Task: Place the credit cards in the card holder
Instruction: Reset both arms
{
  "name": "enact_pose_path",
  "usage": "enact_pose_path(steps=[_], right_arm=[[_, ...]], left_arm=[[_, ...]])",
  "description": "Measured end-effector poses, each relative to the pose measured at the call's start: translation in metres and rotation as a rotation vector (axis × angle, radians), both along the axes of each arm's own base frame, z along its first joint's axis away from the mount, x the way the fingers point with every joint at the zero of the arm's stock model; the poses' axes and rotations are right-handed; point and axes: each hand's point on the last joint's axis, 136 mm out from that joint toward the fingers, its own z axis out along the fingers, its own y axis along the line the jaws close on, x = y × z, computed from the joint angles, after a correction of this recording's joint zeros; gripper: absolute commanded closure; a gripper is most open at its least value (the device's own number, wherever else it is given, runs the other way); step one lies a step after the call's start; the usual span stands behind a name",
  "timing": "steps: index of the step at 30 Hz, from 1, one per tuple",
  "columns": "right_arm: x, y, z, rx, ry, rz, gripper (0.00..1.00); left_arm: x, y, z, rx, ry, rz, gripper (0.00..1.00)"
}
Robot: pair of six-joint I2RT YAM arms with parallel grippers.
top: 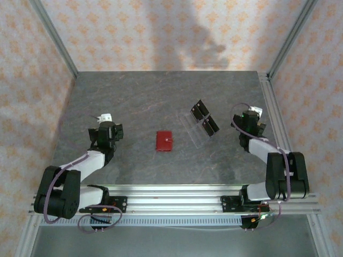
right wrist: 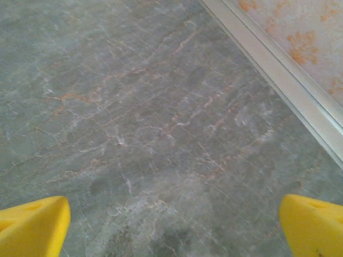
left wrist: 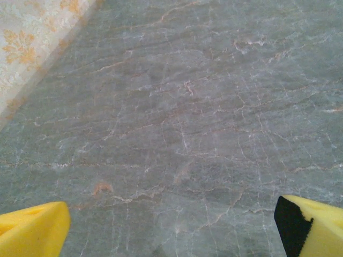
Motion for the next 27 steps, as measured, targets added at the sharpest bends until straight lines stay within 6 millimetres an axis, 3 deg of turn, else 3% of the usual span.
enact_pose_path(steps=[5,9,17,27], right_arm=[[-0.005,0.007,-0.021,0.019,-0.113,0.035,0.01],[-0.013,0.009,-0.042,0.025,-0.111,0.049,0.01],[0.017,0.019,-0.006,0.04,-0.23,0.11,0.01],[0.019,0.02,-0.003,0.043,-0.238,0.117,0.01]], left_arm=[[0.015,-0.002,0.01,-0.033,-0.079,-0.034,0.0],[0.027,-0.009,0.003,-0.068,-0.09,-0.08,0.0],[0.042,-0.021,-0.022,-0.096,-0.07,-0.146,0.0],[0.049,-0.026,-0.017,-0.108,-0.084,-0.171,0.0]])
